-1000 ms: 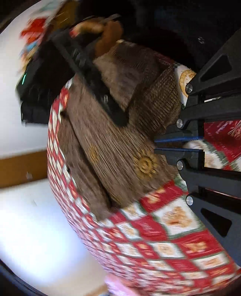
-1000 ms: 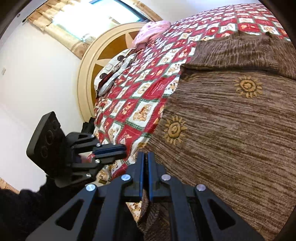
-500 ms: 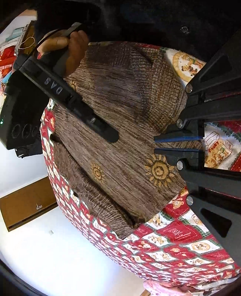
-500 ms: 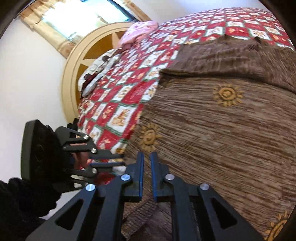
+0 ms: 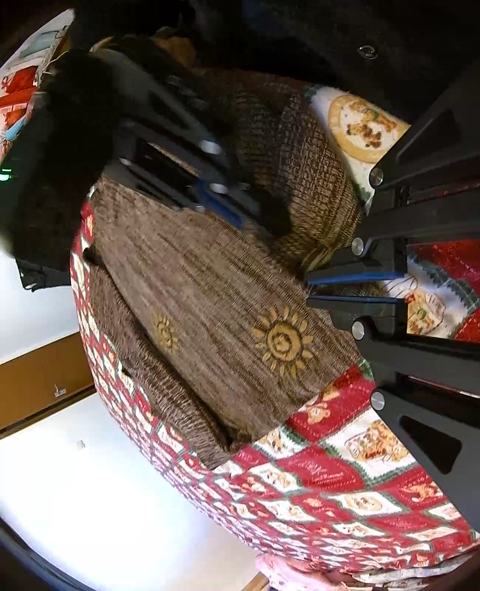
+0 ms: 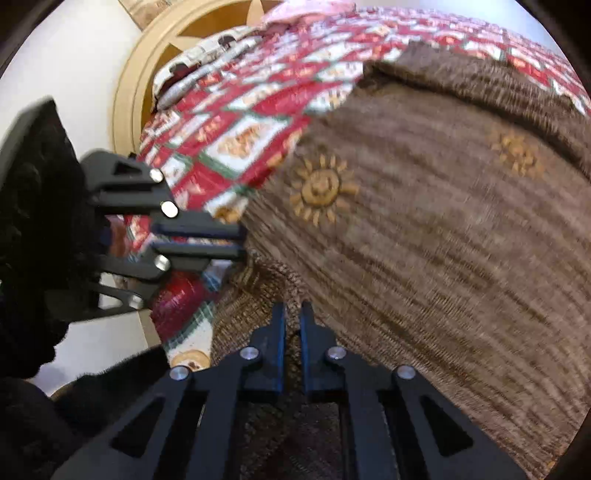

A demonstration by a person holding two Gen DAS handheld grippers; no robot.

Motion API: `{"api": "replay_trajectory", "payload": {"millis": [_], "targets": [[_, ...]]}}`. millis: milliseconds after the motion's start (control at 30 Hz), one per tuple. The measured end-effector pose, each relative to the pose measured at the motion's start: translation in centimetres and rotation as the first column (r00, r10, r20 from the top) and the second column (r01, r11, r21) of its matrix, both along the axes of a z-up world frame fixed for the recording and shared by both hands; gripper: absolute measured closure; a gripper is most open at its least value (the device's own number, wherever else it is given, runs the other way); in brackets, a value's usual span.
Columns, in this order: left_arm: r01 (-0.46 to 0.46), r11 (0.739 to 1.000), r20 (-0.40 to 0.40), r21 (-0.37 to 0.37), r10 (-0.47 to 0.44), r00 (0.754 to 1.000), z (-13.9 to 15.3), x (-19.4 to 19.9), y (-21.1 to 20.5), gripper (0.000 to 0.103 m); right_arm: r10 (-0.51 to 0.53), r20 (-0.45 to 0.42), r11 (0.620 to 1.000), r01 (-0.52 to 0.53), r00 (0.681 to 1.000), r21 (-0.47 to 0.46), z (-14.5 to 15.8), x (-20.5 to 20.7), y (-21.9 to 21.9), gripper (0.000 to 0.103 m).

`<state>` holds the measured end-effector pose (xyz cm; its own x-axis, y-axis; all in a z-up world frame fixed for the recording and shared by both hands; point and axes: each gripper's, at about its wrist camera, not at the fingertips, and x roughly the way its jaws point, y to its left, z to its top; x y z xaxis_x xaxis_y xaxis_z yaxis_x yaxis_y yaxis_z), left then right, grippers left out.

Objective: Fold small clothes

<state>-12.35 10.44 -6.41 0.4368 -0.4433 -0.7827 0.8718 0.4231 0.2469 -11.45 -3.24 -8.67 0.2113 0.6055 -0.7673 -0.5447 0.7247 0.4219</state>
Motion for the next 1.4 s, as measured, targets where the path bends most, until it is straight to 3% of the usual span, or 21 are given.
{"api": "replay_trajectory", "payload": {"millis": [200, 400, 567, 767, 933, 1067, 1233, 1400], "targets": [[0.032, 0.995, 0.029, -0.092, -0.029, 0.999, 2.2, 0.4, 0.1, 0.097, -0.001, 0.062, 1.000, 0.000, 0.998, 0.021, 2.8, 0.4, -1.7, 0.092], [0.147, 0.989, 0.049, -0.031, -0.145, 0.988, 2.8, 0.2, -0.2, 0.097, 0.056, 0.119, 0.998, -0.052, 0.991, -0.039, 4.0, 0.0, -0.8, 0.092], [0.188, 0.982, 0.069, -0.035, -0.185, 0.980, 3.6, 0.7, 0.0, 0.097, 0.171, 0.175, 0.984, -0.157, 0.970, -0.090, 4.7, -1.2, 0.7, 0.092], [0.315, 0.948, 0.052, 0.045, -0.317, 0.947, 2.3, -0.2, -1.3, 0.097, 0.248, 0.228, 0.966, -0.223, 0.942, -0.130, 5.4, -1.9, 0.9, 0.092], [0.369, 0.927, 0.040, 0.063, -0.372, 0.928, 2.0, -0.3, -2.3, 0.097, 0.318, 0.253, 0.941, -0.271, 0.914, -0.202, 5.7, -2.4, 0.9, 0.092], [0.361, 0.932, 0.006, 0.029, -0.362, 0.932, 2.1, 0.8, -3.5, 0.097, 0.301, 0.258, 0.949, -0.262, 0.918, -0.175, 6.2, -1.5, 0.5, 0.092], [0.243, 0.961, -0.107, -0.131, -0.258, 0.960, 2.4, 3.4, -3.7, 0.098, 0.228, 0.249, 0.972, -0.205, 0.941, -0.115, 6.4, 0.1, -1.0, 0.092], [0.134, 0.978, -0.074, -0.157, -0.147, 0.986, 1.7, 3.5, -4.5, 0.101, 0.095, 0.221, 0.995, -0.086, 0.971, -0.050, 6.0, 1.8, -3.1, 0.087]]}}
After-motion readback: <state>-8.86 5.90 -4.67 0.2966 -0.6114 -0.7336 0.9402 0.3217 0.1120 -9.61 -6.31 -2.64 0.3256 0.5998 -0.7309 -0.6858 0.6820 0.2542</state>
